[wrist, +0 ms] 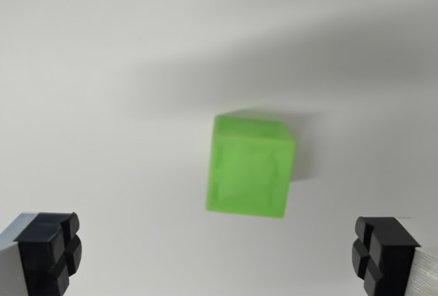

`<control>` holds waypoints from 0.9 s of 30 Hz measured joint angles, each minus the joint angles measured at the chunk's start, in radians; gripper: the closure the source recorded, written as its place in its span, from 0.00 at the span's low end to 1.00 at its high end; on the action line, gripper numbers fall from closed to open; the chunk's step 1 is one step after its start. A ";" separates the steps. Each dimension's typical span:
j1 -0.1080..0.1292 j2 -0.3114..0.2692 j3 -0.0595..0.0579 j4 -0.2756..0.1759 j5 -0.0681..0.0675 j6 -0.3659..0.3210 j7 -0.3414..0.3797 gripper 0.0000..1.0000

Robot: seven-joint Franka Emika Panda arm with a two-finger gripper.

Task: Stack cube

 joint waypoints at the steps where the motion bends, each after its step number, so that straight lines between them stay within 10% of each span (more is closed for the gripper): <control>1: -0.002 0.002 -0.002 -0.010 0.000 0.010 0.001 0.00; 13: -0.016 0.035 -0.017 -0.093 0.011 0.112 0.009 0.00; 27: -0.018 0.241 -0.002 -0.078 0.077 0.298 -0.032 0.00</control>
